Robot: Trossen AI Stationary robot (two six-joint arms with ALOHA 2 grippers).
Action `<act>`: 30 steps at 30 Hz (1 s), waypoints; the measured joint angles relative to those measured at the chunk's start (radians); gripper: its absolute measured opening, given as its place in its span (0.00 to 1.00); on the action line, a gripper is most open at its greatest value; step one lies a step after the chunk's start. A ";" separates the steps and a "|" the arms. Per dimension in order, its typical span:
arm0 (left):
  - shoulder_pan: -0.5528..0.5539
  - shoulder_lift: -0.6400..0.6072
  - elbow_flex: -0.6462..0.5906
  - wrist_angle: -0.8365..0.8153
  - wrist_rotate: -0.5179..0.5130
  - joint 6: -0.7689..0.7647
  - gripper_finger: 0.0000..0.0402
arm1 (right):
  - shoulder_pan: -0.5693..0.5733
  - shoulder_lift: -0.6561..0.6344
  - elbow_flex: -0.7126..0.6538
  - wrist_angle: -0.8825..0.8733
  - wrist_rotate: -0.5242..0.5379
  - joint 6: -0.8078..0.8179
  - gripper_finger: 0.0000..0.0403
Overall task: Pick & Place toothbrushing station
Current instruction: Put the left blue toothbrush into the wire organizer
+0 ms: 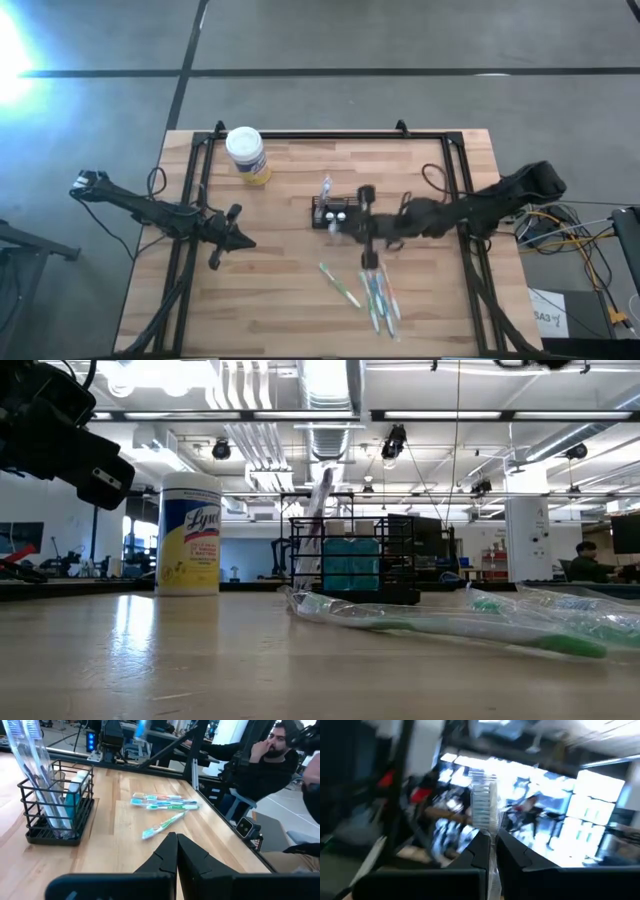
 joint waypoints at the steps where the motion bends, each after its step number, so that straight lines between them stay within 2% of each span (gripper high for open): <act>1: 0.000 0.000 0.000 0.000 -0.004 0.000 0.01 | -0.018 -0.001 -0.032 0.053 0.000 0.015 0.03; 4: 0.000 0.000 0.000 0.000 -0.010 0.001 0.01 | -0.058 0.003 -0.121 0.141 0.013 0.015 0.03; 9: 0.000 0.000 -0.001 0.001 -0.014 0.003 0.01 | -0.103 -0.002 -0.220 0.282 0.135 -0.015 0.03; 15: 0.000 0.000 -0.001 0.002 -0.021 0.002 0.01 | -0.145 -0.001 -0.307 0.409 0.223 -0.041 0.03; 30: 0.000 0.000 -0.002 0.003 -0.033 0.003 0.01 | -0.187 0.003 -0.386 0.425 0.298 -0.045 0.03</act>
